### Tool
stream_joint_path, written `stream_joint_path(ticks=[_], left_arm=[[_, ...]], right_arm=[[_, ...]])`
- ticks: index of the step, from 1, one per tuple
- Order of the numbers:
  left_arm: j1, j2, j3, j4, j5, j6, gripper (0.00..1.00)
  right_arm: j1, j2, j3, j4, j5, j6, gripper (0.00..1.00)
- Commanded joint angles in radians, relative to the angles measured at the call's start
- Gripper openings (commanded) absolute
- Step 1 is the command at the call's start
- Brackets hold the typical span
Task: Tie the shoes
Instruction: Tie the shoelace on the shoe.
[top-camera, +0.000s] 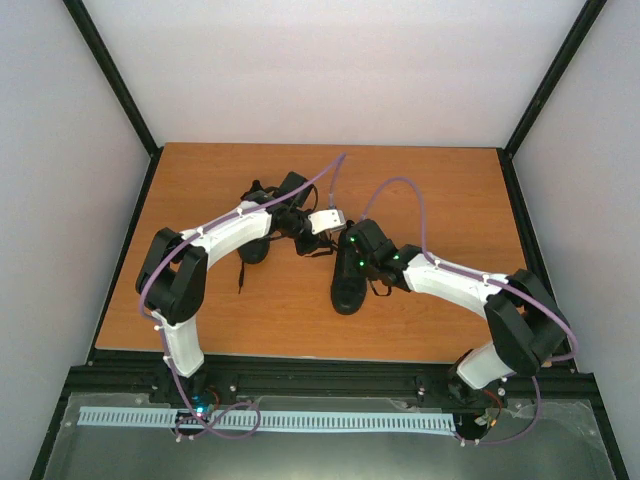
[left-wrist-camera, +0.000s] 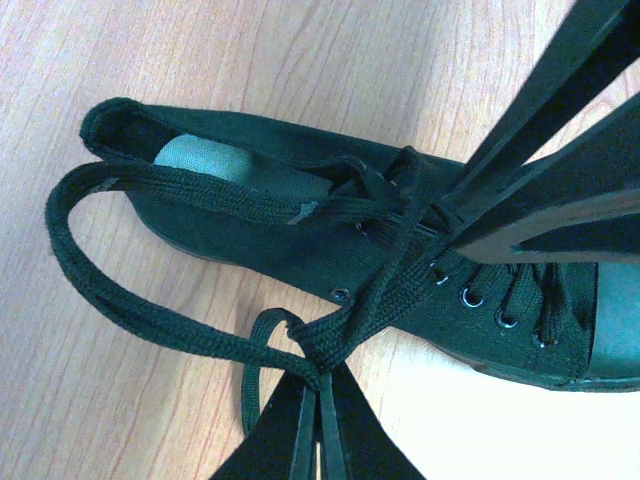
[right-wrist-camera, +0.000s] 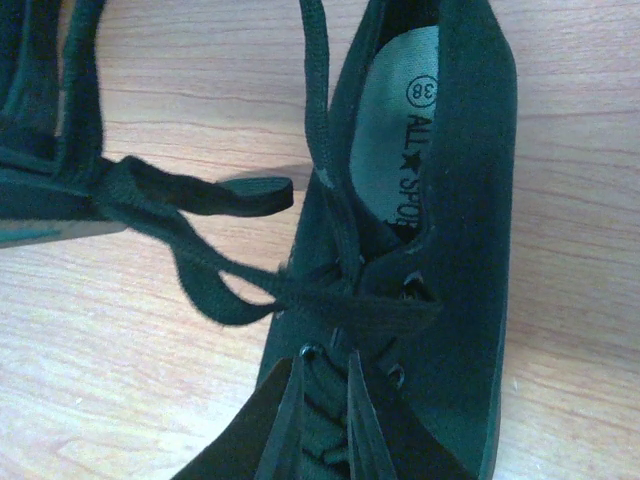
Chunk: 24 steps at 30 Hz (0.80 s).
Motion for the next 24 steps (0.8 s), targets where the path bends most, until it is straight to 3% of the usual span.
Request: stream_joint_path(ticks=[1, 17, 24], left_arm=[[0.003, 0.009, 0.041, 0.000, 0.017, -0.012, 0.01], [0.003, 0.010, 0.038, -0.003, 0.027, -0.015, 0.01], [0.003, 0.008, 0.039, -0.007, 0.026, -0.014, 0.01]], right_arm=[[0.010, 0.064, 0.044, 0.030, 0.045, -0.012, 0.15], [0.010, 0.130, 0.084, 0.007, 0.137, -0.048, 0.18], [0.010, 0.139, 0.093, 0.004, 0.120, -0.066, 0.10]])
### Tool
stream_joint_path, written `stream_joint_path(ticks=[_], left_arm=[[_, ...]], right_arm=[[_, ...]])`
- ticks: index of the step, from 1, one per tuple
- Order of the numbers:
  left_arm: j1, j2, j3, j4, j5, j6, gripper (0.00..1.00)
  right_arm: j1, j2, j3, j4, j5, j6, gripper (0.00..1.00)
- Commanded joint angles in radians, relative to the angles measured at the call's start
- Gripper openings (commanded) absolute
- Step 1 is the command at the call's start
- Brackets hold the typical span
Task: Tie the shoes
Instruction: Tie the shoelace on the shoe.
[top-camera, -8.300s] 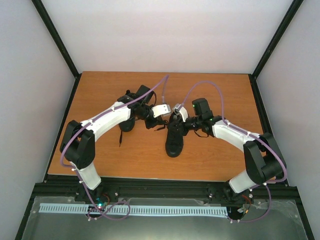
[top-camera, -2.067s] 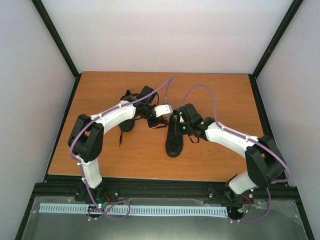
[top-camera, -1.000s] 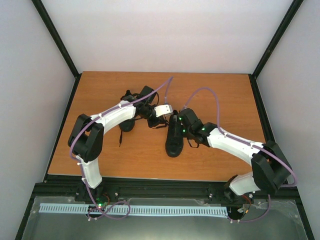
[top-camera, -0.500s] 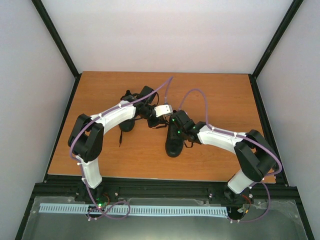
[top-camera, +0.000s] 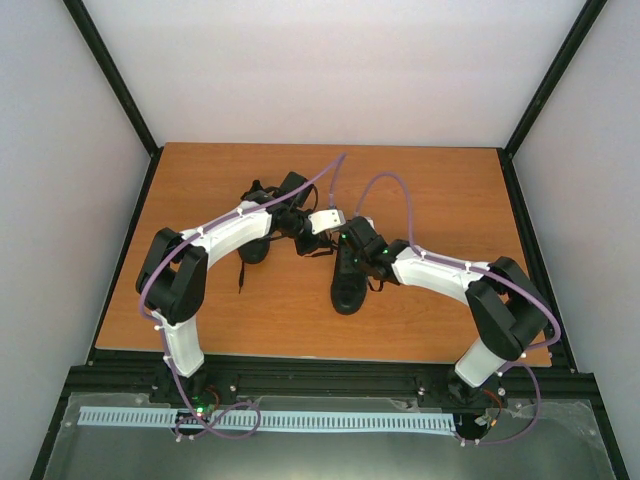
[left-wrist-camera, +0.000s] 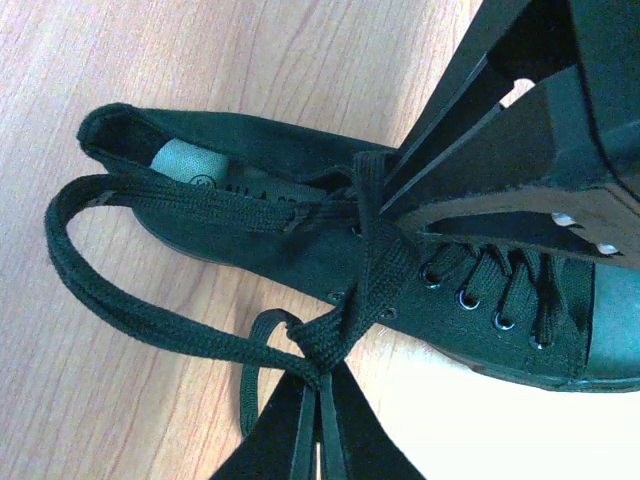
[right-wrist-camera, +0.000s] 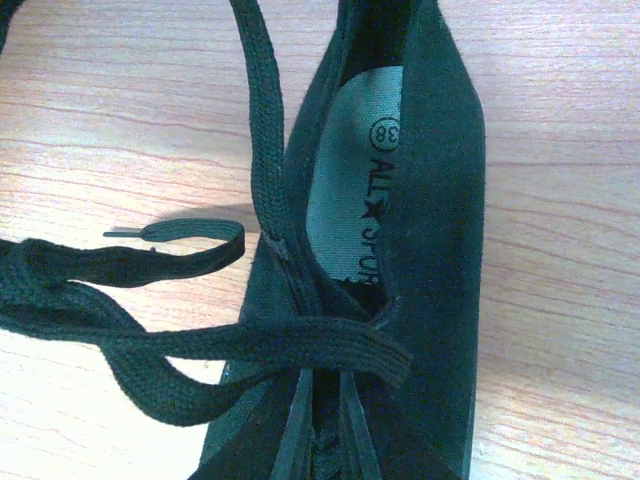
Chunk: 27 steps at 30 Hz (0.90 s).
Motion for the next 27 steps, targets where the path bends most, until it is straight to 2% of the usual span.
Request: stream_joint_path(ticks=[1, 6, 11, 17, 27], left_arm=[[0.003, 0.008, 0.038, -0.006, 0.025, -0.015, 0.01], [0.003, 0.010, 0.038, -0.005, 0.023, -0.016, 0.01], [0.007, 0.014, 0.040, 0.000, 0.012, -0.020, 0.01], [0.012, 0.029, 0.045, 0.001, 0.018, -0.025, 0.01], [0.013, 0.050, 0.049, -0.001, 0.025, -0.020, 0.01]], right_arm=[[0.007, 0.010, 0.019, 0.002, 0.013, -0.014, 0.10], [0.007, -0.023, -0.012, -0.001, -0.013, -0.015, 0.03], [0.006, -0.091, -0.036, -0.053, -0.065, -0.030, 0.03], [0.004, -0.152, -0.070, -0.140, -0.201, -0.048, 0.03], [-0.054, -0.286, -0.135, -0.261, -0.269, -0.055, 0.03]])
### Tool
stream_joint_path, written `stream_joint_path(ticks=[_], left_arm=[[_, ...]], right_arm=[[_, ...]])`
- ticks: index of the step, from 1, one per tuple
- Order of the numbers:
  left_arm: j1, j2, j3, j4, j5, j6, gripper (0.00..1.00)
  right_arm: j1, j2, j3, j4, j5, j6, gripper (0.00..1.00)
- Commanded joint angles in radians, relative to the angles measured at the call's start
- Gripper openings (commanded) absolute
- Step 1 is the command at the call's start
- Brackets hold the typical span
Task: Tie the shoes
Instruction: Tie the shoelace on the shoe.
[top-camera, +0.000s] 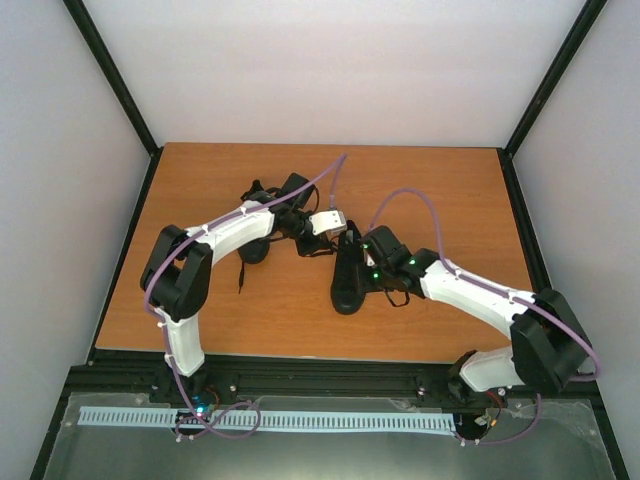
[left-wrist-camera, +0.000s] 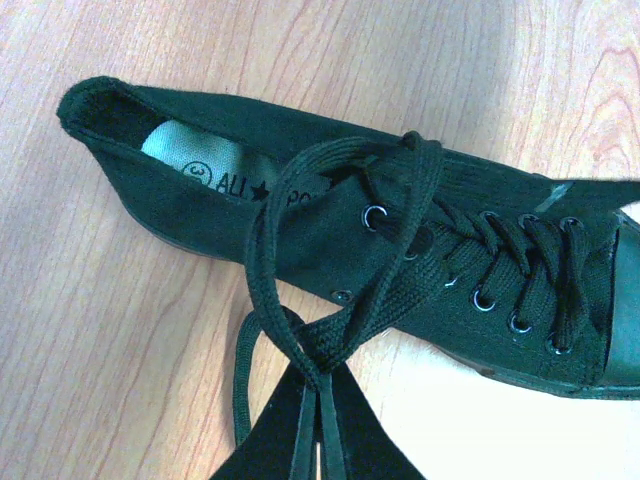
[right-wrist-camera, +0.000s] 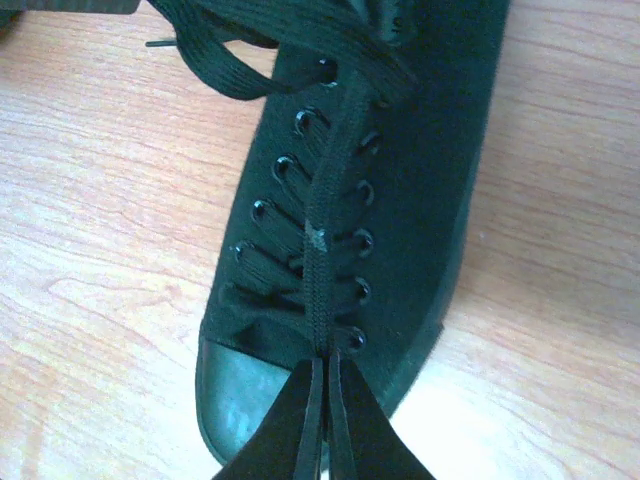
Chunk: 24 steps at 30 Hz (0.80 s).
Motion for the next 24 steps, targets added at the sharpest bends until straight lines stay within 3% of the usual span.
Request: stream_joint_path(ticks=[1, 4, 6, 9, 11, 14, 24], left_arm=[[0.006, 0.020, 0.043, -0.004, 0.024, -0.003, 0.01], [0.006, 0.031, 0.057, -0.055, 0.055, 0.048, 0.07], [0.007, 0.049, 0.098, -0.147, 0.082, 0.109, 0.38], [0.043, 0.072, 0.162, -0.260, 0.109, 0.183, 0.65], [0.076, 0.082, 0.187, -0.276, 0.092, 0.206, 0.78], [0.092, 0.108, 0.182, -0.244, -0.014, 0.259, 0.84], [0.074, 0.262, 0.190, -0.188, -0.180, 0.342, 0.79]], right_arm=[[-0.052, -0.064, -0.032, -0.071, -0.059, -0.016, 0.03], [-0.110, -0.097, -0.051, -0.081, -0.080, -0.041, 0.03], [-0.159, -0.112, -0.059, -0.076, -0.106, -0.058, 0.03], [-0.204, -0.122, -0.059, -0.066, -0.149, -0.084, 0.03], [-0.218, -0.124, -0.054, -0.064, -0.161, -0.100, 0.03], [-0.237, -0.122, -0.052, -0.056, -0.186, -0.115, 0.03], [-0.264, -0.098, -0.044, -0.023, -0.213, -0.130, 0.03]])
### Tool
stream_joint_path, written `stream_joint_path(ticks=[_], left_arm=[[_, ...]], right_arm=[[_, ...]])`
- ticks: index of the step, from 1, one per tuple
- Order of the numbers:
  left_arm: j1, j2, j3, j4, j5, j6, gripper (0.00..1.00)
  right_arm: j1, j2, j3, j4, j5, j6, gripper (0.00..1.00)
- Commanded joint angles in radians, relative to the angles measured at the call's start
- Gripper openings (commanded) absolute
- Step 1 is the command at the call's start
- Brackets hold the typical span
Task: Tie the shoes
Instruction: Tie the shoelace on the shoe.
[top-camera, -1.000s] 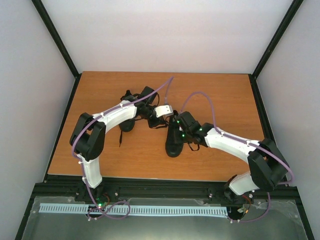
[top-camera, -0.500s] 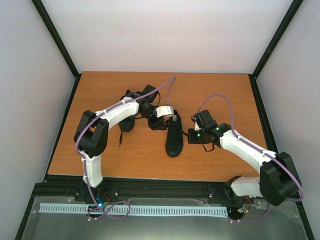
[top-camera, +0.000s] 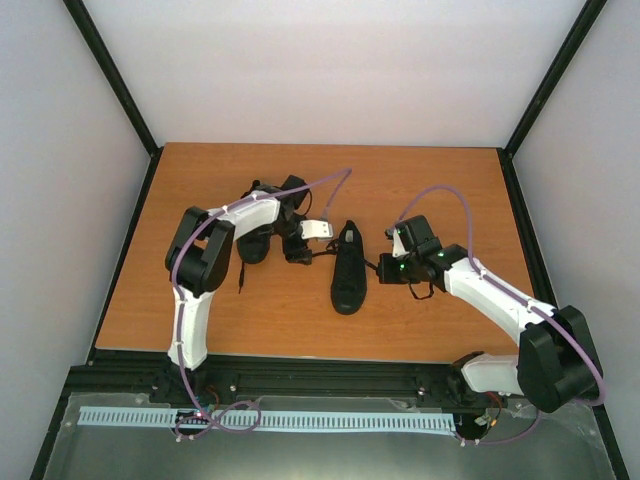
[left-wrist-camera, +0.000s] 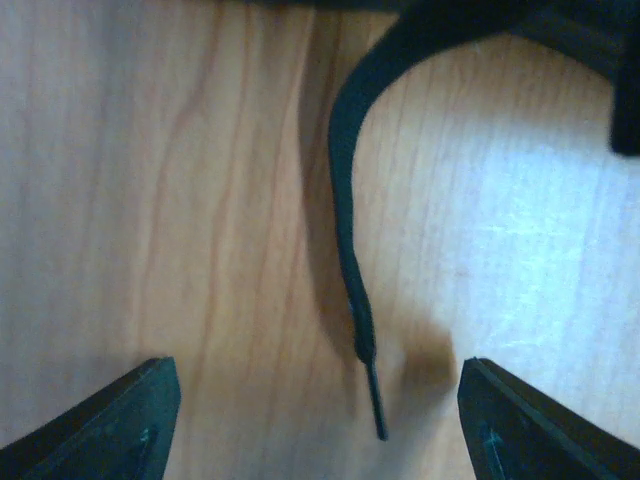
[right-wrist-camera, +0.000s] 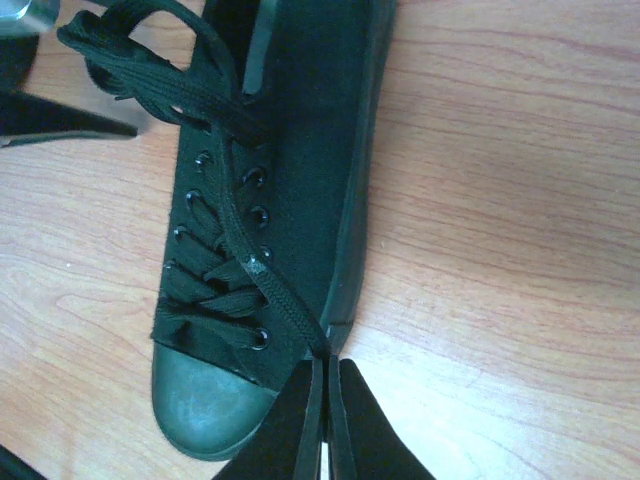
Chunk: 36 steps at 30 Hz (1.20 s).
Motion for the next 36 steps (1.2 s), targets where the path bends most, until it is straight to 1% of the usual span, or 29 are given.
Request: stream_joint_path(ticks=[1, 4, 5, 6, 7, 11, 12, 15, 19, 24, 28, 33, 36], left_arm=[[-0.017, 0.046, 0.037, 0.011, -0.064, 0.051, 0.78], [-0.034, 0.067, 0.022, 0.018, -0.093, 0.051, 0.72], [-0.038, 0.072, 0.016, 0.018, -0.102, 0.051, 0.69], [-0.040, 0.074, 0.010, 0.014, -0.106, 0.052, 0.61], [-0.040, 0.076, 0.006, 0.006, -0.104, 0.052, 0.52], [-0.034, 0.051, -0.031, -0.004, -0.126, 0.029, 0.03], [-0.028, 0.036, -0.043, 0.011, -0.140, 0.007, 0.01], [0.013, -0.037, -0.068, 0.050, -0.158, -0.084, 0.01], [0.079, -0.183, -0.120, 0.064, -0.153, -0.191, 0.01], [0.148, -0.344, -0.200, -0.044, -0.094, -0.219, 0.01], [0.220, -0.421, -0.261, -0.086, -0.115, -0.252, 0.01], [0.339, -0.498, -0.307, -0.086, -0.117, -0.273, 0.01], [0.365, -0.515, -0.330, -0.078, -0.107, -0.270, 0.01]], right_arm=[[-0.012, 0.007, 0.012, 0.015, -0.015, -0.019, 0.03], [-0.014, 0.009, 0.014, 0.013, -0.010, -0.022, 0.03], [-0.017, 0.008, 0.014, 0.013, -0.009, -0.023, 0.03], [-0.024, 0.008, 0.014, 0.013, -0.008, -0.024, 0.03], [-0.032, 0.007, 0.013, 0.013, -0.007, -0.022, 0.03], [-0.070, 0.000, 0.002, 0.021, -0.005, -0.018, 0.03], [-0.080, -0.006, 0.000, 0.025, -0.002, -0.018, 0.03], [-0.127, -0.037, -0.020, 0.034, 0.007, -0.002, 0.03], [-0.222, -0.124, -0.084, 0.055, 0.005, 0.032, 0.03], [-0.413, -0.249, -0.198, 0.090, -0.027, 0.088, 0.03], [-0.549, -0.308, -0.285, 0.148, -0.107, 0.140, 0.03], [-0.674, -0.310, -0.362, 0.223, -0.166, 0.174, 0.03], [-0.727, -0.267, -0.388, 0.268, -0.192, 0.179, 0.03]])
